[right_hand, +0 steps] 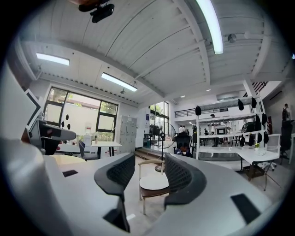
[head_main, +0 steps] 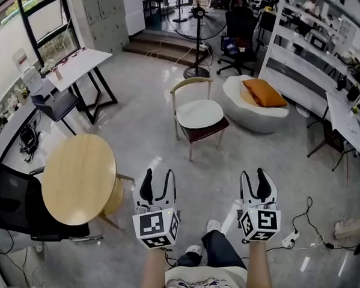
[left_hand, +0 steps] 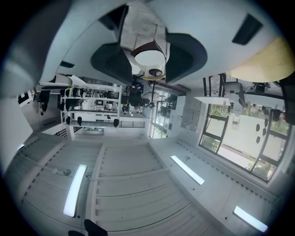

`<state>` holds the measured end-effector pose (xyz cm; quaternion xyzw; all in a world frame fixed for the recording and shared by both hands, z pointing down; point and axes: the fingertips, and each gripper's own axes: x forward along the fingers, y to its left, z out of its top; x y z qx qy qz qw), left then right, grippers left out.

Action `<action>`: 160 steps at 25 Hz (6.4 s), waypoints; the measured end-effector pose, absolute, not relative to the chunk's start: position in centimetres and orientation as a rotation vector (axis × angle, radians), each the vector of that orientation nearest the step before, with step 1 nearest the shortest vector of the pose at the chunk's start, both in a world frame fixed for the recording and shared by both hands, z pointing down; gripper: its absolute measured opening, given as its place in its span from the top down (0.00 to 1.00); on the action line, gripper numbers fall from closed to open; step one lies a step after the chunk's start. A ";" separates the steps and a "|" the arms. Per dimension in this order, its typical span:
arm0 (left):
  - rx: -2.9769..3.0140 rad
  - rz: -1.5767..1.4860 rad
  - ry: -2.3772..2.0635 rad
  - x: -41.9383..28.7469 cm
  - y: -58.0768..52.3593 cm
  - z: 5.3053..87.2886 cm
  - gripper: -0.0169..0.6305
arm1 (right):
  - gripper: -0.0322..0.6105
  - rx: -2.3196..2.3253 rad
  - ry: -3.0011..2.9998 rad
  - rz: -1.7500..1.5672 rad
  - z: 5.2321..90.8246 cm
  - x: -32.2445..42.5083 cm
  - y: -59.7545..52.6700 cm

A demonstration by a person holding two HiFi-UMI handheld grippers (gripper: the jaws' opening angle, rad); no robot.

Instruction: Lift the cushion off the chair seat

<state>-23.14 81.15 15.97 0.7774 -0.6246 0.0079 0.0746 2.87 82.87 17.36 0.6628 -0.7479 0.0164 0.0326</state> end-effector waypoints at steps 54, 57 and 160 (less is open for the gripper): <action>1.962 0.212 -1.978 -9.5 -1.1 29.0 0.63 | 0.61 1.712 -2.308 0.170 29.0 20.5 -5.6; 1.939 0.226 -1.964 -10.7 -6.7 29.8 0.63 | 0.61 1.704 -2.292 0.183 29.5 19.6 -11.7; 1.406 0.576 -1.374 -13.4 -30.2 100.4 0.73 | 0.77 1.156 -1.922 1.085 99.0 22.0 -40.6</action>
